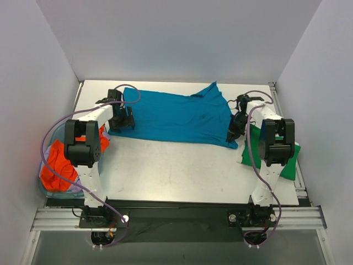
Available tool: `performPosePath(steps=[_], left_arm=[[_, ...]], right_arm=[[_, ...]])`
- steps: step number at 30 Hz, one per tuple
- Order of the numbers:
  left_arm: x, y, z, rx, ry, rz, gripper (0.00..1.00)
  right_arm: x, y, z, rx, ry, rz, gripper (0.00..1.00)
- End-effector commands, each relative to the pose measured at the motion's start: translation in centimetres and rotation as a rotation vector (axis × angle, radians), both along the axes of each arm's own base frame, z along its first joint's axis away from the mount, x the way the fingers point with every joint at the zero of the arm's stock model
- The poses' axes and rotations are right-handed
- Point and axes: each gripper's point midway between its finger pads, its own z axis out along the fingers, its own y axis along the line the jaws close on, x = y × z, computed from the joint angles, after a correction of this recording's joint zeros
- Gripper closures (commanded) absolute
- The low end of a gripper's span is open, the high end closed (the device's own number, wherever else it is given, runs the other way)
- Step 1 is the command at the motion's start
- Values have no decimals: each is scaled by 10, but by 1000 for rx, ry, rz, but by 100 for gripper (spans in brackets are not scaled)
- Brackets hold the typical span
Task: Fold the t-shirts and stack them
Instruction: Fold the flattened tshirt in 1/3 of the way
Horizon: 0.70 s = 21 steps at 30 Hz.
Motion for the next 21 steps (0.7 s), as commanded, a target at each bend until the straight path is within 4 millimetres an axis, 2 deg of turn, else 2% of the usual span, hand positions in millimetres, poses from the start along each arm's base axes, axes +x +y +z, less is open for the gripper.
performPosePath(steps=[1,6,11,12,13,15,16,17,20,21], left_arm=[[-9,19,-2,80,20,-21,18],[-11,26,-1,126,26,-39,17],[-14,30,1,146,27,-54,17],[-14,30,1,148,27,-55,16],[-15,29,1,148,27,-57,16],[-15,27,2,139,27,-62,16],[-14,25,2,135,24,-66,16],[-15,23,2,133,24,-69,15],[-13,17,5,129,19,-84,15],[-12,13,8,127,10,-92,15]], right_arm=[[3,-14,9,-41,5,5,100],[14,-18,15,-28,-4,8,100],[12,-22,15,-31,13,14,97],[13,-33,13,-32,17,-12,96],[12,-35,12,-35,20,-9,95],[12,-41,10,-43,23,-15,85],[15,-43,11,-45,18,-12,74],[16,-45,12,-47,15,-14,68],[21,-49,23,-56,-16,-20,54],[22,-50,26,-58,-27,-19,53]])
